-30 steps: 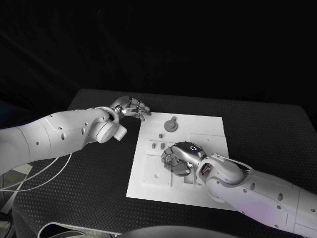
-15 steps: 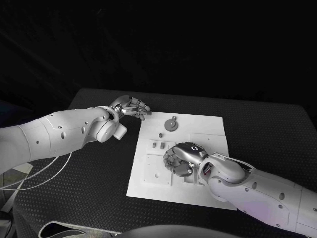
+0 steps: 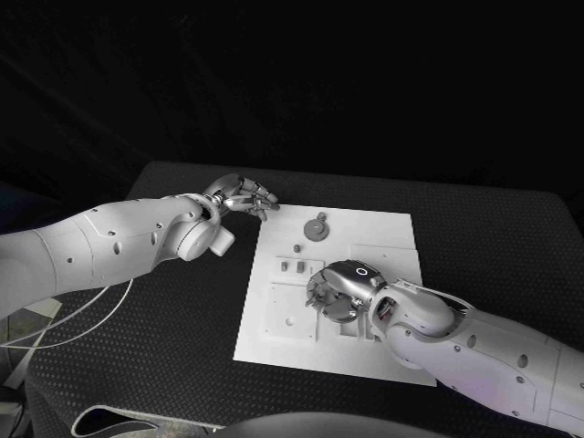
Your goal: Assemble the parts on the task board
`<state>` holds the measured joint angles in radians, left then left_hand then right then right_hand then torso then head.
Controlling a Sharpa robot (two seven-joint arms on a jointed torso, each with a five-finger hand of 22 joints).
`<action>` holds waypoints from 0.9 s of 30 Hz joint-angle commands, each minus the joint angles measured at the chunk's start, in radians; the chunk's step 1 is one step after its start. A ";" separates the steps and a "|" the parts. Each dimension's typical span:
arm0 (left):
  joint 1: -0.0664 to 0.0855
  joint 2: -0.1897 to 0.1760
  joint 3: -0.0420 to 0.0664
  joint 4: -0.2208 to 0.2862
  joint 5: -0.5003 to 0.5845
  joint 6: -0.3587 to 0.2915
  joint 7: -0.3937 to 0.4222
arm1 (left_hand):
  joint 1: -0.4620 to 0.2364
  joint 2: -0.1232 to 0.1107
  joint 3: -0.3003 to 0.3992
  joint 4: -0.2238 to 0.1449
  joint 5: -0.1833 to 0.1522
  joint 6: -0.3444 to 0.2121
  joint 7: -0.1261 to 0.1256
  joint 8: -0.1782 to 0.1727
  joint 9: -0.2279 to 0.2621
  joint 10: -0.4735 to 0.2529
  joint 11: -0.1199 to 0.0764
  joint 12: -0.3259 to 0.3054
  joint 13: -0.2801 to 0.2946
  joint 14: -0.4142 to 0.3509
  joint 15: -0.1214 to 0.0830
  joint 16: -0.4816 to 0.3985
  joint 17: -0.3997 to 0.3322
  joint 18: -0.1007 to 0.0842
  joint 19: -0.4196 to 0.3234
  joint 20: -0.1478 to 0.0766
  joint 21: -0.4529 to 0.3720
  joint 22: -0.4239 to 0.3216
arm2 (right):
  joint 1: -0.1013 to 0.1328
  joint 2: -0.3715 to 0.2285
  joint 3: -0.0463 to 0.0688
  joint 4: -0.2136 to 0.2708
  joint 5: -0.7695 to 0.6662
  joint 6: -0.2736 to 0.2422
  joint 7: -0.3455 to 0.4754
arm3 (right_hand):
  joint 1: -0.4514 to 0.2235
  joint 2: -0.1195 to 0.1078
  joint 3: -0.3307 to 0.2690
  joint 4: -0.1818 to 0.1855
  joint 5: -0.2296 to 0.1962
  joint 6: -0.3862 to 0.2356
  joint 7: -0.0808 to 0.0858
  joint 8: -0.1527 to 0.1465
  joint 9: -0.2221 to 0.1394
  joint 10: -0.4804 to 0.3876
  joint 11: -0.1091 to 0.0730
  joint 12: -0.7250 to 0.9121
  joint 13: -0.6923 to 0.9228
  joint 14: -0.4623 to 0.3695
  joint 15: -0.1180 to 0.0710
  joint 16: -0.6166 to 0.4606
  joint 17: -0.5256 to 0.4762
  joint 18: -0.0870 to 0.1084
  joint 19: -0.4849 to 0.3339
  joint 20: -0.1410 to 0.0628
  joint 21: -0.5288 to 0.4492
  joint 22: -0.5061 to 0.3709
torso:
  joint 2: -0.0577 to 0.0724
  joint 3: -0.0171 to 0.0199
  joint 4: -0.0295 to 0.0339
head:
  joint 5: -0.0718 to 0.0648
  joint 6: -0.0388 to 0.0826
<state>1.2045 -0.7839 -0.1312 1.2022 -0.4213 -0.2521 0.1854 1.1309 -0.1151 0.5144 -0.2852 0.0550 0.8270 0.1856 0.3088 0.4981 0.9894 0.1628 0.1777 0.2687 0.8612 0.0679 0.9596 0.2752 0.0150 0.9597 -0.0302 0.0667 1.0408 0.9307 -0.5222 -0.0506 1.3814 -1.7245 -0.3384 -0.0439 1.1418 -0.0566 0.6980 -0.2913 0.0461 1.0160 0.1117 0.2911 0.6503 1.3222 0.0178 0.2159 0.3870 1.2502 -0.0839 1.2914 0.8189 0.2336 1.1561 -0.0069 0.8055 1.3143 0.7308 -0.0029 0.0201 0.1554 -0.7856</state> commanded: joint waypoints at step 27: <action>0.001 -0.001 0.001 0.004 0.000 0.002 0.004 | -0.004 0.004 -0.005 0.001 -0.003 -0.003 0.004 0.001 -0.001 -0.008 0.002 0.007 -0.004 0.008 0.000 -0.007 0.003 0.000 0.008 0.000 0.003 -0.002 | -0.007 -0.003 -0.008 0.041 -0.064 0.059 -0.031 | -0.004 0.006 0.004 -0.002 0.004 0.008 0.002 0.004 0.004 -0.002 0.004 -0.003 0.003 -0.003 -0.005 -0.004 0.003 0.028 -0.001 -0.008 -0.005 0.002 | 0.000 -0.0009 0.0001 | -0.002 -0.002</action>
<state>1.2045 -0.7855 -0.1312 1.2027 -0.4213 -0.2527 0.1845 1.1309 -0.1151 0.5144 -0.2852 0.0550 0.8270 0.1856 0.3088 0.4981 0.9862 0.1658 0.1777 0.2663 0.8611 0.0680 0.9557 0.2771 0.0150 0.9597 -0.0302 0.0667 1.0400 0.9260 -0.5254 -0.0559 1.4243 -1.7542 -0.3298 -0.0596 1.1416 -0.0567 0.6981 -0.2913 0.0462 1.0160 0.1119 0.2902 0.6530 1.3223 0.0178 0.2161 0.3918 1.2499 -0.0841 1.2913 0.8206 0.2336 1.1560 -0.0065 0.8034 1.3055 0.7306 -0.0041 0.0205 0.1538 -0.7874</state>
